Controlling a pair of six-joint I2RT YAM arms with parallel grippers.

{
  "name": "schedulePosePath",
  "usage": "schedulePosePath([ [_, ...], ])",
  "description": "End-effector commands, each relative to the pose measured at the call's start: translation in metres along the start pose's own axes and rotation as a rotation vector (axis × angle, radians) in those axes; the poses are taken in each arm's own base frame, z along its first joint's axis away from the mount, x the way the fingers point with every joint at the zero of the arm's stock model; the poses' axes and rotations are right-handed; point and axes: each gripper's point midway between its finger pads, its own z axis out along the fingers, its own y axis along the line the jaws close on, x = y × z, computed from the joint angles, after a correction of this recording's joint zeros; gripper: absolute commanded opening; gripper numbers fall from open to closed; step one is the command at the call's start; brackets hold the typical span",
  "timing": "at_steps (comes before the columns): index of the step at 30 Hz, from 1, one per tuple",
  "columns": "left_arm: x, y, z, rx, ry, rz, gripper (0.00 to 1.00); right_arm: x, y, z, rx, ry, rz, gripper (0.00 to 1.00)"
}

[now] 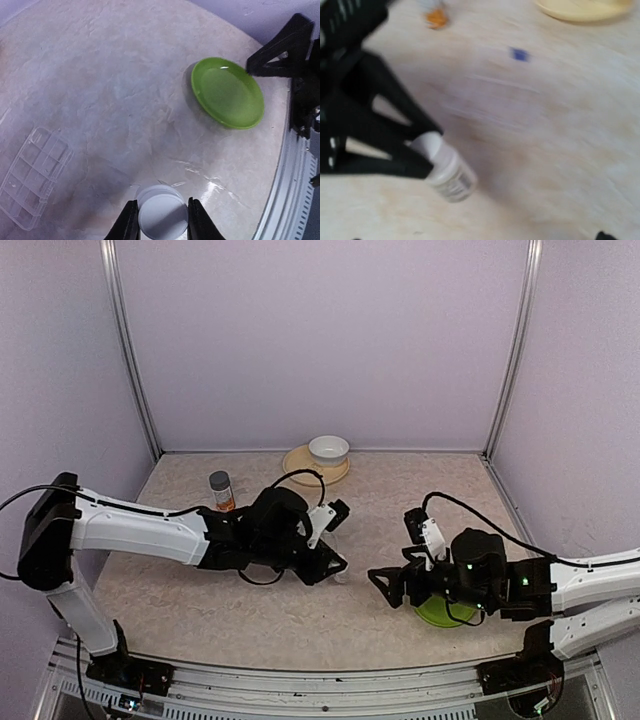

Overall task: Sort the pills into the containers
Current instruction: Pick up the pill bottle from the center of the board.

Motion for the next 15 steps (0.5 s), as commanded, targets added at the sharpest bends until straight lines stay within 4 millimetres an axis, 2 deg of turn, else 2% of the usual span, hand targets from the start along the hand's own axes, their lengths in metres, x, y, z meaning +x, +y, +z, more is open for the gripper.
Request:
schedulePosePath([
  [1,-0.044,-0.034,-0.049,0.149,-0.196,0.090,0.20,-0.030,0.044,-0.022,-0.271,-0.149,-0.053,1.00],
  [8,-0.054,-0.074,-0.094,0.368,-0.311,0.170,0.20,-0.044,0.086,-0.055,-0.550,-0.239,-0.099,0.97],
  [12,-0.057,-0.093,-0.118,0.469,-0.372,0.219,0.18,-0.047,0.106,-0.065,-0.672,-0.249,-0.116,0.95],
  [15,-0.057,-0.108,-0.135,0.538,-0.407,0.271,0.17,-0.048,0.113,-0.068,-0.716,-0.247,-0.118,0.95],
])
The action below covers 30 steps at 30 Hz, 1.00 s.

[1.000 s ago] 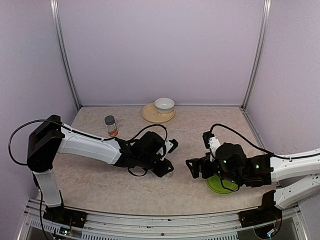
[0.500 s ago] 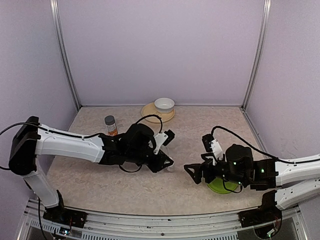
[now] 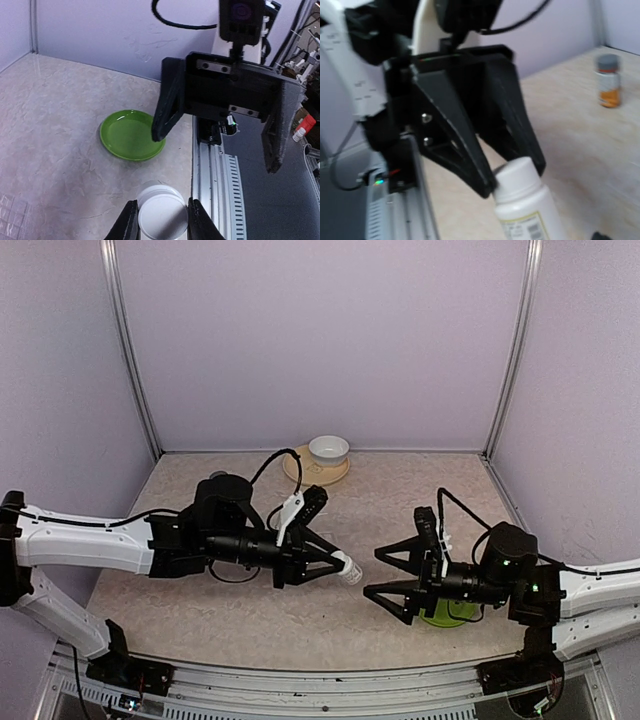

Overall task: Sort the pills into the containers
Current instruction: Pick up the pill bottle from the center of the board, then pass from the left arm to the right

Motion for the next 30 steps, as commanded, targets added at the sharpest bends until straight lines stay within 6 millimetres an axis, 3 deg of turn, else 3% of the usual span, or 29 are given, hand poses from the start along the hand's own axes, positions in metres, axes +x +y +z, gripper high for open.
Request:
schedulePosePath([
  [1,-0.028,-0.047,-0.018,0.185,-0.114,0.128,0.17,-0.011,0.028,0.002,-0.155,-0.033,-0.021,0.95],
  [6,-0.031,-0.078,-0.032,0.303,-0.162,0.196,0.16,-0.009,0.042,0.005,-0.239,-0.015,-0.008,0.93],
  [12,-0.032,-0.098,-0.039,0.396,-0.190,0.232,0.16,-0.013,0.058,0.006,-0.341,-0.034,0.000,0.89],
  [30,-0.025,-0.109,-0.032,0.458,-0.165,0.233,0.16,-0.012,0.092,0.021,-0.581,0.005,0.037,0.68],
])
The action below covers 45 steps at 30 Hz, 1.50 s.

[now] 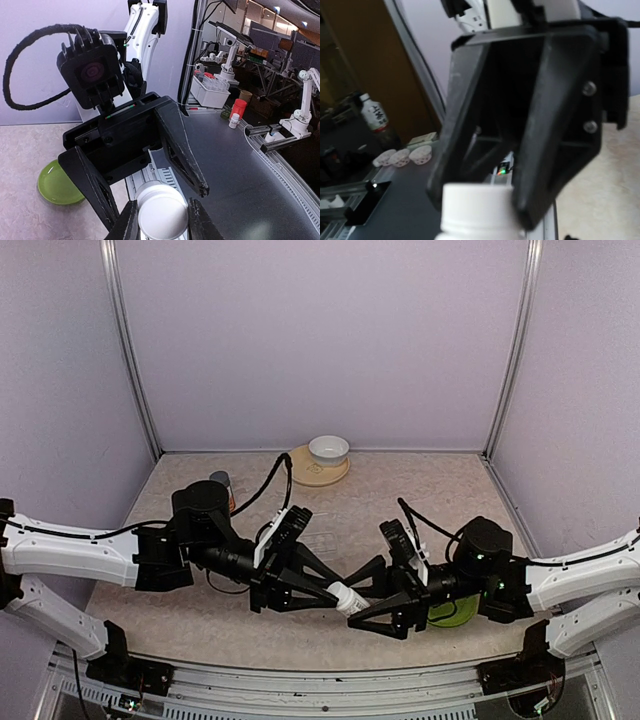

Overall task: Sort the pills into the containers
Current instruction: Pass from the left arm to the right

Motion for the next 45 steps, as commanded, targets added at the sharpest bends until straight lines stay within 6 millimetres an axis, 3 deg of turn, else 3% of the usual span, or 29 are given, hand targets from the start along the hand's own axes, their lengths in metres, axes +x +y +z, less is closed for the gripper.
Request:
schedulePosePath([
  [1,-0.006,-0.008,0.002,0.041,-0.022,0.033,0.16,-0.013,0.014,0.007,-0.088,-0.026,-0.024,0.66],
  [7,-0.004,-0.008,0.001,0.032,-0.021,0.037,0.16,-0.008,0.013,0.008,-0.094,-0.012,-0.016,0.52],
  [17,-0.001,-0.006,0.001,0.024,-0.018,0.035,0.15,-0.008,0.009,0.001,-0.041,-0.019,-0.023,0.50],
  [24,0.000,-0.004,0.001,0.010,-0.018,0.028,0.15,-0.005,0.002,0.001,-0.001,-0.008,-0.012,0.37],
  [31,-0.002,-0.002,-0.001,-0.011,-0.027,0.035,0.15,0.001,0.000,0.000,0.010,0.007,-0.001,0.38],
  [36,-0.003,0.000,-0.002,-0.027,-0.037,0.040,0.15,0.000,0.000,-0.003,0.018,-0.005,-0.008,0.49],
  [45,0.000,0.001,0.001,-0.018,-0.020,0.024,0.15,0.014,-0.005,0.000,0.024,0.048,0.009,0.49],
])
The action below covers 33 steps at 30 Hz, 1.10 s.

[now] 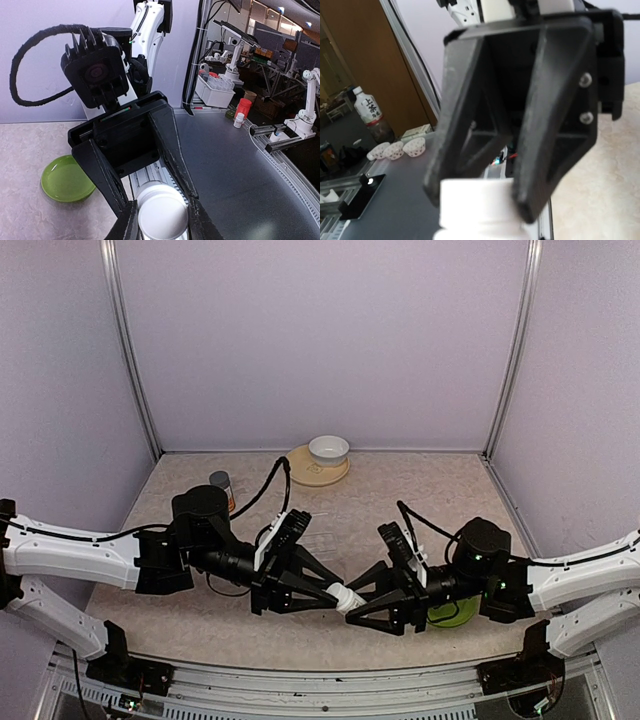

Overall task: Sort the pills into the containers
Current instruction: Pass from the left arm to the right

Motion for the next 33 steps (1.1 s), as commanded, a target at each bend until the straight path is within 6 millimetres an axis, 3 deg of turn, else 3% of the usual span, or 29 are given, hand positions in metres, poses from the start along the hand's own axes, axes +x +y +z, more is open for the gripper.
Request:
schedulePosePath([
  [1,-0.008,-0.001,0.001,-0.001,-0.023,0.022,0.15,0.008,-0.001,0.000,0.004,0.021,0.001,0.49],
  [12,-0.015,-0.002,-0.005,-0.023,-0.113,0.027,0.15,-0.012,0.009,-0.009,-0.028,-0.112,-0.018,0.52],
  [18,-0.013,0.000,-0.003,-0.040,-0.120,0.028,0.15,-0.024,0.003,-0.017,0.022,-0.211,0.005,0.52],
  [27,-0.014,0.002,-0.001,-0.048,-0.127,0.026,0.15,-0.024,-0.002,-0.011,0.007,-0.240,0.039,0.51],
  [33,-0.012,0.002,0.000,-0.047,-0.123,0.021,0.15,-0.021,-0.002,-0.005,-0.024,-0.223,0.049,0.43],
])
